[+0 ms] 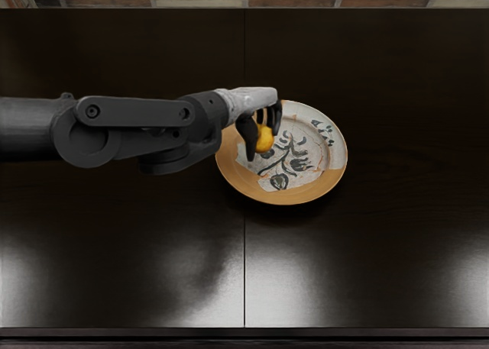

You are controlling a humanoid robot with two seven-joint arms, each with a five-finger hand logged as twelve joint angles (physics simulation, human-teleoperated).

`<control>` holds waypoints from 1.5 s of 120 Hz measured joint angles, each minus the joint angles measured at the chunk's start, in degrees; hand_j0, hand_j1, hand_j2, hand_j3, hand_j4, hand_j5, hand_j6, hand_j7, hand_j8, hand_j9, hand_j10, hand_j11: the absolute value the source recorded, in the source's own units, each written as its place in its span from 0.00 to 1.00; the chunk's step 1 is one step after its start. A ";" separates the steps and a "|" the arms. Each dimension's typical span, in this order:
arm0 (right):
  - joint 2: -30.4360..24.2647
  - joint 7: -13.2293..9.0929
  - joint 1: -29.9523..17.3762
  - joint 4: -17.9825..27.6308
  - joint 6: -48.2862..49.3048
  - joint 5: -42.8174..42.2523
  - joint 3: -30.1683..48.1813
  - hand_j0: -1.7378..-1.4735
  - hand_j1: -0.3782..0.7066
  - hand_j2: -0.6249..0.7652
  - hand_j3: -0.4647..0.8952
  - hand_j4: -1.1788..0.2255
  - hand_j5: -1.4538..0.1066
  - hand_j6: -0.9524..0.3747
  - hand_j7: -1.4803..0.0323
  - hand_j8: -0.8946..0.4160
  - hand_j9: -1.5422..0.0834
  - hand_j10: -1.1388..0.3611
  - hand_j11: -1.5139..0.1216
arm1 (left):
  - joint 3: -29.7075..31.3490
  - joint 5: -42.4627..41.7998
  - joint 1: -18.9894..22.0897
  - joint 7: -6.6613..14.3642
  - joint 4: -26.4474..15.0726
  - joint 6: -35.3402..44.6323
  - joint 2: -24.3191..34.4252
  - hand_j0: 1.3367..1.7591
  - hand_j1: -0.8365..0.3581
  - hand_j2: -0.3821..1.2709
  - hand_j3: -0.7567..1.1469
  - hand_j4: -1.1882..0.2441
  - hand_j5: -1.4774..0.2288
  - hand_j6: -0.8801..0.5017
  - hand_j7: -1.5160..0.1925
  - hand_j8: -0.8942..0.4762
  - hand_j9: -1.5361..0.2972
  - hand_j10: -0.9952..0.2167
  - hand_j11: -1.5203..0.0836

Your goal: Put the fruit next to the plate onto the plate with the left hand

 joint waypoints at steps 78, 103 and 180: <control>0.00 0.00 0.00 0.00 -0.01 0.00 0.00 0.30 0.05 0.45 0.34 0.82 0.91 0.70 0.96 0.66 0.93 0.74 0.91 | -2.72 -2.56 0.82 0.53 -0.37 0.39 -0.21 0.76 0.79 0.30 0.40 0.67 0.69 0.49 0.71 0.51 0.67 0.63 0.76; 0.00 0.00 0.00 0.00 -0.01 0.00 0.00 0.30 0.05 0.45 0.34 0.82 0.91 0.70 0.96 0.66 0.93 0.74 0.91 | -5.66 -6.92 1.31 0.13 -1.95 -0.32 4.70 0.76 0.92 0.26 0.40 0.77 0.80 0.58 0.82 0.60 0.78 0.75 0.88; 0.00 0.00 0.00 0.00 -0.02 0.00 0.00 0.30 0.05 0.45 0.34 0.82 0.91 0.70 0.96 0.66 0.93 0.74 0.91 | -19.51 -30.85 7.52 -2.86 -6.21 -35.44 26.96 0.76 0.99 0.23 0.40 0.83 0.86 0.63 0.88 0.65 0.84 0.82 0.94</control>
